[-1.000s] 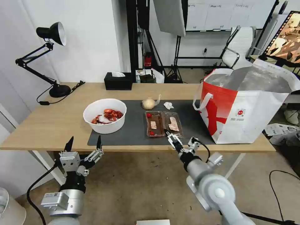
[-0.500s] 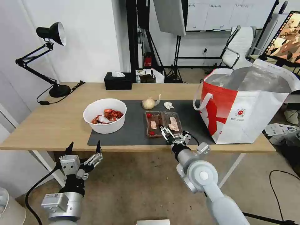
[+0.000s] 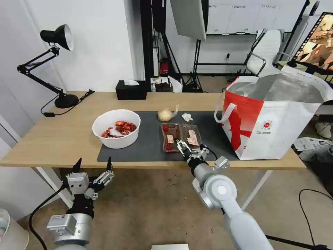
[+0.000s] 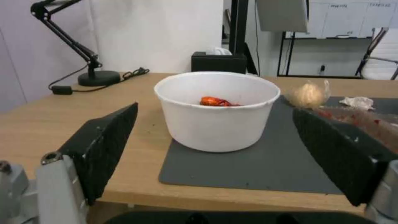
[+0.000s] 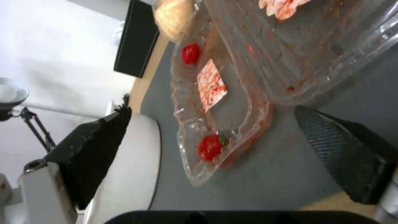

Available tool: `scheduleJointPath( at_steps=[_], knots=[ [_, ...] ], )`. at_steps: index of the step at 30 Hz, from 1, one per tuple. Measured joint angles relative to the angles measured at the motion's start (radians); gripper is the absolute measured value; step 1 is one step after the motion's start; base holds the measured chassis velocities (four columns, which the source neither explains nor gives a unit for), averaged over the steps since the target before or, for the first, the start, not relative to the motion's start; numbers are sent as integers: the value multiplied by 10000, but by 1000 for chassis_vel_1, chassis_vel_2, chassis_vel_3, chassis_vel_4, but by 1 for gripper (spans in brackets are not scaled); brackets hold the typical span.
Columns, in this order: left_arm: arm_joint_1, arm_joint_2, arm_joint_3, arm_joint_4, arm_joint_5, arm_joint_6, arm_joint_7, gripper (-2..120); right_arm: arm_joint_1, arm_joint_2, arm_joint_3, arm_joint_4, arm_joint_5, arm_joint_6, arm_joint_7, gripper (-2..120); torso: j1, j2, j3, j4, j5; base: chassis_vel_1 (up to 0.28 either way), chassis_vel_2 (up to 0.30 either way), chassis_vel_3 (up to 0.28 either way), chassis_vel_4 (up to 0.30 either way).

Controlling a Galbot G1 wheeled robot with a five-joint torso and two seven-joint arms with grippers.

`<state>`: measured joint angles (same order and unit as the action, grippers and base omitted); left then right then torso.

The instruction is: Pick up the trash from the table and place it into the takeout bag.

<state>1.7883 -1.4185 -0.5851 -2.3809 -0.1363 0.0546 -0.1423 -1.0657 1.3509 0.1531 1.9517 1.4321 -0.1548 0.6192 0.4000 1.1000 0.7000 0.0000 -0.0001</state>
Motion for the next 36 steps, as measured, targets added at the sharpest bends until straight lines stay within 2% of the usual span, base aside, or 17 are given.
scheduleJointPath(
  at_steps=[12, 22, 23, 30, 32, 36],
  knots=[
    [-28, 94, -8, 54, -35, -46, -19, 100, 207, 336, 5, -329, -156, 262, 16, 100, 0, 0, -1, 1, 1, 0, 0, 0, 0],
    [7, 98, -3, 141, -24, -342, -41, 100, 75, 253, -262, -259, -1837, 606, -603, 100, 0, 0, 1, 2, 2, 0, 0, 0, 0],
    [10, 112, -8, 157, -24, -361, -42, 100, 51, 194, -336, -246, -2403, 717, -774, 100, 1, 0, 1, 1, 2, 0, 0, 0, 0],
    [1, 112, -12, 191, -41, -382, -47, 100, 158, 15, -503, -333, -3168, 776, -1280, 100, 0, 0, 1, 0, 1, 0, 0, 0, 0],
    [1, 101, -13, 210, -42, -417, -48, 100, 263, -30, -569, -406, -3167, 709, -1437, 100, 0, 0, 1, 0, 1, 0, 0, 0, 0],
    [18, 87, -29, 239, -46, -571, -52, 100, 661, -35, -746, -615, -2601, -4, -1354, 100, 1, 0, 0, 0, 0, 0, 0, 0, 0]
  ],
)
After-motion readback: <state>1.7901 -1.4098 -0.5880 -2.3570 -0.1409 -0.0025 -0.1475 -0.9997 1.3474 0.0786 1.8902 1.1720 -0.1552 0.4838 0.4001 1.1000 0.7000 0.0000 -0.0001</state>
